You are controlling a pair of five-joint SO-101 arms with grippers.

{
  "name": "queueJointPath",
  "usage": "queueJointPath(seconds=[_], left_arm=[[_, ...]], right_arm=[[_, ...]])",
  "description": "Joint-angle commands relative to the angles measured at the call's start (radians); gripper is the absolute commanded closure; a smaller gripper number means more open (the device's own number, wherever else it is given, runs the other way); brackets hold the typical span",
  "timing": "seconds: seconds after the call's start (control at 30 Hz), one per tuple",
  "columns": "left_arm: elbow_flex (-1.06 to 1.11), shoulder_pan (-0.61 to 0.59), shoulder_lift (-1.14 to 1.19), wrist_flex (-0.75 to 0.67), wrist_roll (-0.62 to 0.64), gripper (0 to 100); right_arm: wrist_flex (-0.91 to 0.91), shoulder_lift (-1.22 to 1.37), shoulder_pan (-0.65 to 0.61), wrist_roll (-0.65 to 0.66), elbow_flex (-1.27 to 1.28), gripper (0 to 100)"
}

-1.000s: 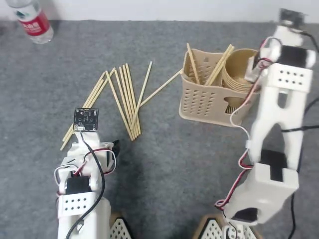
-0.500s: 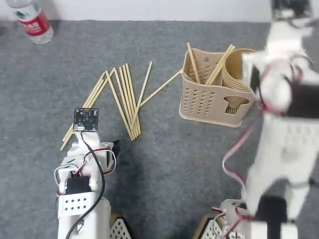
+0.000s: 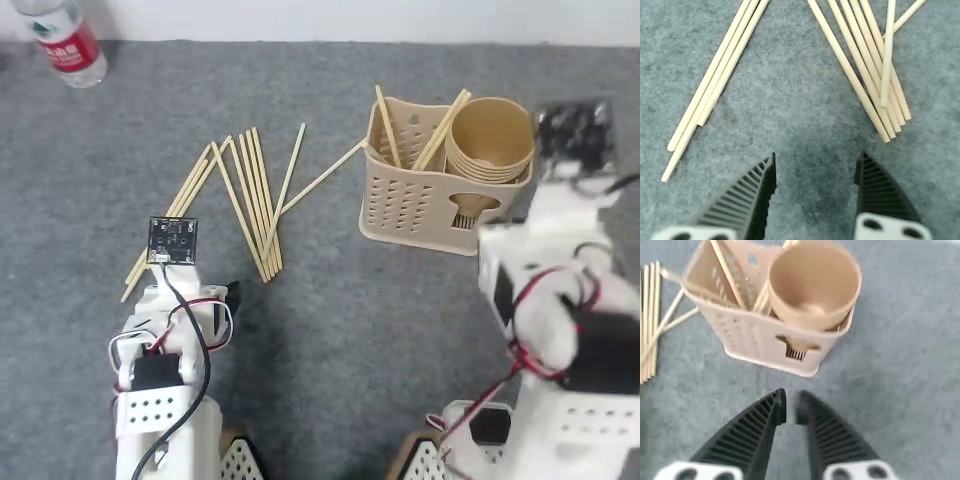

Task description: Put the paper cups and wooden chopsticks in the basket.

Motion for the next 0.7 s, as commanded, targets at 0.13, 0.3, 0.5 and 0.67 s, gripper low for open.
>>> queueJointPath(seconds=[0.13, 0.3, 0.5, 0.67], left_arm=[[-0.056, 0.106, -0.011, 0.048, -0.129, 75], [-0.26, 0.14, -0.002, 0.152, -0.16, 75], [-0.486, 0.212, 0.098, 0.265, -0.14, 75], [-0.696, 0.221, 0.384, 0.265, -0.003, 75]], right_arm=[[-0.414, -0.357, -0.013, 0.138, 0.692, 99.1], [-0.68, -0.512, 0.021, 0.157, 1.054, 99.1], [-0.759, -0.555, 0.025, 0.044, 1.214, 99.1], [-0.898, -0.555, 0.111, 0.018, 1.335, 99.1]])
